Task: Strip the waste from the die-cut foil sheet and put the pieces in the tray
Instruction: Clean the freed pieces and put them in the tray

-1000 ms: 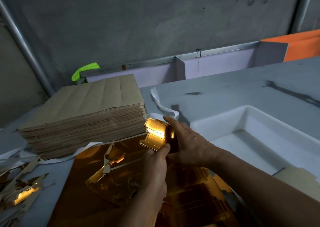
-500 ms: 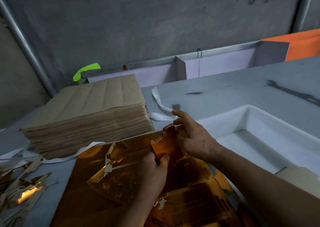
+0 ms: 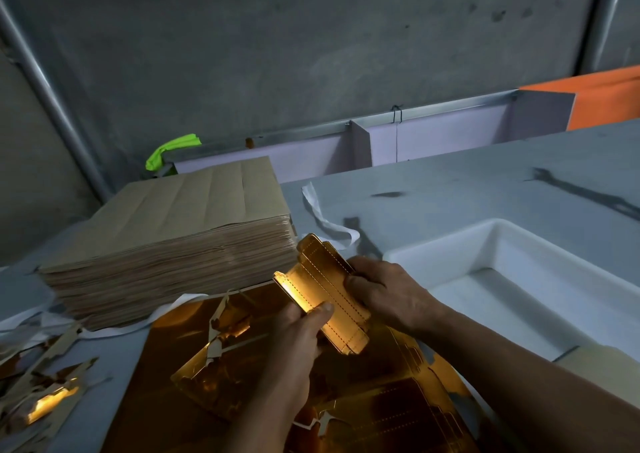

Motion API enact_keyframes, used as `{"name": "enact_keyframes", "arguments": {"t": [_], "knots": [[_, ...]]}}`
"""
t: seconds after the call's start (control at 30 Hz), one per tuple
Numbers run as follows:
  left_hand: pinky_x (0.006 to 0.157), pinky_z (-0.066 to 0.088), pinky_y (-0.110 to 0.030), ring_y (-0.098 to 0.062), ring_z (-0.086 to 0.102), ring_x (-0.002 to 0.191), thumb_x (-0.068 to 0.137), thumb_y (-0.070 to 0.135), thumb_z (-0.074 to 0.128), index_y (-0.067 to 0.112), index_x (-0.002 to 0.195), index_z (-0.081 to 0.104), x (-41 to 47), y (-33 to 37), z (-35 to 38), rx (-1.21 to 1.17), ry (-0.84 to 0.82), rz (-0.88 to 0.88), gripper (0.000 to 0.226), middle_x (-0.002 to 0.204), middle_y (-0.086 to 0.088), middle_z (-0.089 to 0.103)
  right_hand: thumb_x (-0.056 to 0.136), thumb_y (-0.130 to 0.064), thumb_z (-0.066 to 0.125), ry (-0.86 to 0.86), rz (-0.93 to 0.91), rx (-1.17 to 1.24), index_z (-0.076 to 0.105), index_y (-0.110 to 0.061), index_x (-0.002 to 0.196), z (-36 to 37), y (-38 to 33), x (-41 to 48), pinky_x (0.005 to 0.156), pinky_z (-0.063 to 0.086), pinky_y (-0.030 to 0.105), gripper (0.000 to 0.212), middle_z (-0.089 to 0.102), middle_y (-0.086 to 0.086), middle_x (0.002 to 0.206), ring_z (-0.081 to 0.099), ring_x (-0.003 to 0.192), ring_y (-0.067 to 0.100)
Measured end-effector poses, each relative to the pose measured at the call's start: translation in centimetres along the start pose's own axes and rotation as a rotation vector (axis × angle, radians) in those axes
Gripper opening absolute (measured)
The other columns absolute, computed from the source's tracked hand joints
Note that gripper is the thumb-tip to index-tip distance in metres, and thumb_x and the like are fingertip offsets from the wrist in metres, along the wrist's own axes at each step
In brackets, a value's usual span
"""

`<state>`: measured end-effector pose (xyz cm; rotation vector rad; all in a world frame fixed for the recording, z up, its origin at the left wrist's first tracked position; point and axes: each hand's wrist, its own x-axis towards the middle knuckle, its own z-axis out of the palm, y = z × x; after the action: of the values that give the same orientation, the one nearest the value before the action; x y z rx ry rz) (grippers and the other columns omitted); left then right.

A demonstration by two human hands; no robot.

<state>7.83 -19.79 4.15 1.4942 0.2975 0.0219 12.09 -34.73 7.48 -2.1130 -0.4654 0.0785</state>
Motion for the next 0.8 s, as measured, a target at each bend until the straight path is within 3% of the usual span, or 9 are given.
{"name": "enact_keyframes", "arguments": {"t": [0.1, 0.2, 0.3, 0.4, 0.53, 0.8], "knots": [[0.099, 0.047, -0.055, -0.03, 0.066, 0.103, 0.091, 0.015, 0.064, 0.02, 0.109, 0.064, -0.2, 0.1, 0.2, -0.048, -0.021, -0.013, 0.018, 0.102, -0.008, 0.074, 0.1, -0.015, 0.047, 0.012, 0.085, 0.154, 0.06, -0.018, 0.09, -0.2, 0.1, 0.2, 0.064, 0.05, 0.029, 0.018, 0.063, 0.008, 0.087, 0.064, 0.079, 0.021], [0.084, 0.055, -0.047, -0.029, 0.069, 0.097, 0.082, 0.02, 0.068, 0.017, 0.113, 0.064, -0.2, 0.3, 0.0, -0.156, -0.095, 0.019, 0.031, 0.103, -0.009, 0.074, 0.095, -0.006, 0.05, -0.008, 0.2, 0.368, 0.061, -0.012, 0.085, -0.4, 0.1, 0.2, 0.055, 0.048, 0.021, 0.016, 0.061, 0.007, 0.08, 0.061, 0.063, 0.008], [0.072, 0.055, -0.039, -0.026, 0.071, 0.093, 0.07, 0.027, 0.075, 0.018, 0.114, 0.066, -0.2, 0.8, -0.4, -0.283, -0.206, 0.08, 0.046, 0.105, -0.008, 0.074, 0.093, -0.005, 0.053, -0.008, 0.274, 0.404, 0.059, -0.011, 0.084, -0.7, 0.1, 0.6, 0.067, 0.049, 0.03, 0.012, 0.059, 0.009, 0.087, 0.059, 0.077, 0.019], [0.072, 0.056, -0.037, -0.025, 0.069, 0.1, 0.064, 0.035, 0.075, 0.031, 0.112, 0.069, -0.2, 1.7, -0.8, -0.353, -0.262, 0.165, 0.049, 0.111, -0.005, 0.072, 0.097, -0.007, 0.051, 0.001, 0.308, 0.399, 0.057, -0.01, 0.079, -1.2, -0.3, 0.5, 0.067, 0.045, 0.032, 0.019, 0.055, 0.012, 0.08, 0.057, 0.074, 0.023], [0.07, 0.056, -0.034, -0.02, 0.071, 0.096, 0.07, 0.033, 0.071, 0.038, 0.117, 0.066, 0.2, 2.5, -1.5, -0.397, -0.249, 0.256, 0.047, 0.112, -0.002, 0.072, 0.096, -0.009, 0.049, -0.017, 0.352, 0.461, 0.062, 0.007, 0.111, -1.2, -0.3, 0.2, 0.085, 0.047, 0.048, 0.026, 0.063, 0.034, 0.107, 0.063, 0.096, 0.045], [0.076, 0.053, -0.039, -0.023, 0.066, 0.096, 0.071, 0.034, 0.073, 0.033, 0.107, 0.07, 0.2, 2.9, -1.3, -0.39, -0.252, 0.272, 0.036, 0.11, -0.005, 0.071, 0.097, -0.011, 0.044, -0.036, 0.443, 0.608, 0.057, 0.005, 0.126, -1.0, -0.2, 0.4, 0.087, 0.042, 0.042, 0.035, 0.059, 0.022, 0.103, 0.058, 0.095, 0.035]]}}
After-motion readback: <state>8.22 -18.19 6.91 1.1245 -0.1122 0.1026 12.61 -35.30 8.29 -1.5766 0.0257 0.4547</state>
